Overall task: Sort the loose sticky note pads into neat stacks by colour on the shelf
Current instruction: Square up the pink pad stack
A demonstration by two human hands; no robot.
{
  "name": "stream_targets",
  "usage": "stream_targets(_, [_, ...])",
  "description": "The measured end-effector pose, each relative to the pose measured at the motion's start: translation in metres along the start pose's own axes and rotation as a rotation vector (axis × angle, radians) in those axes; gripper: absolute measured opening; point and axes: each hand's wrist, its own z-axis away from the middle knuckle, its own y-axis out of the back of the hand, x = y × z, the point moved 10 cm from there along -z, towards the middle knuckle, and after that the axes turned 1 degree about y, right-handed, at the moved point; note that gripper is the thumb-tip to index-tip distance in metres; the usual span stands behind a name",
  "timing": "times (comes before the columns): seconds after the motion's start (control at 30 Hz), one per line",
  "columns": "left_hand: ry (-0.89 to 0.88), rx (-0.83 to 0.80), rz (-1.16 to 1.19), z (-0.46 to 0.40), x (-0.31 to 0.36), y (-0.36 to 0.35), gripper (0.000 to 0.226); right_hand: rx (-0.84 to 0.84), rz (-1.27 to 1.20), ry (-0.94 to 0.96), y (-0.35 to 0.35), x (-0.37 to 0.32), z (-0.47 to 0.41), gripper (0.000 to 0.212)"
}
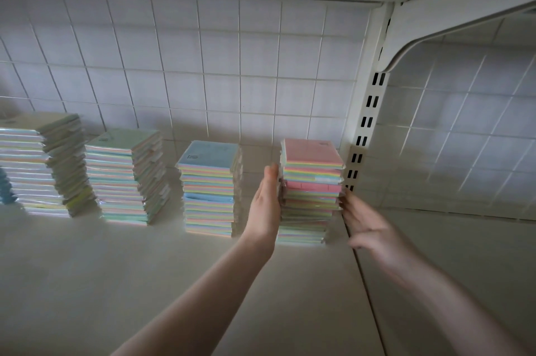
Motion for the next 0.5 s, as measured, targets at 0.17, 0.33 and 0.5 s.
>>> stream_targets(0.17, [0.043, -0.009, -0.041, 0.003, -0.005, -0.003, 0.045, -0.063, 0.016, 0.046, -0.02, -0.014, -0.001, 0.081])
stream_targets(0.33, [0.06, -0.017, -0.077, 0.002, -0.009, -0.004, 0.054, -0.108, 0.044, 0.076, -0.031, -0.023, 0.0, 0.076])
stream_targets(0.5, [0.069, -0.018, -0.05, 0.004, -0.007, -0.002, 0.05, -0.127, 0.103, 0.084, -0.036, -0.023, 0.0, 0.083])
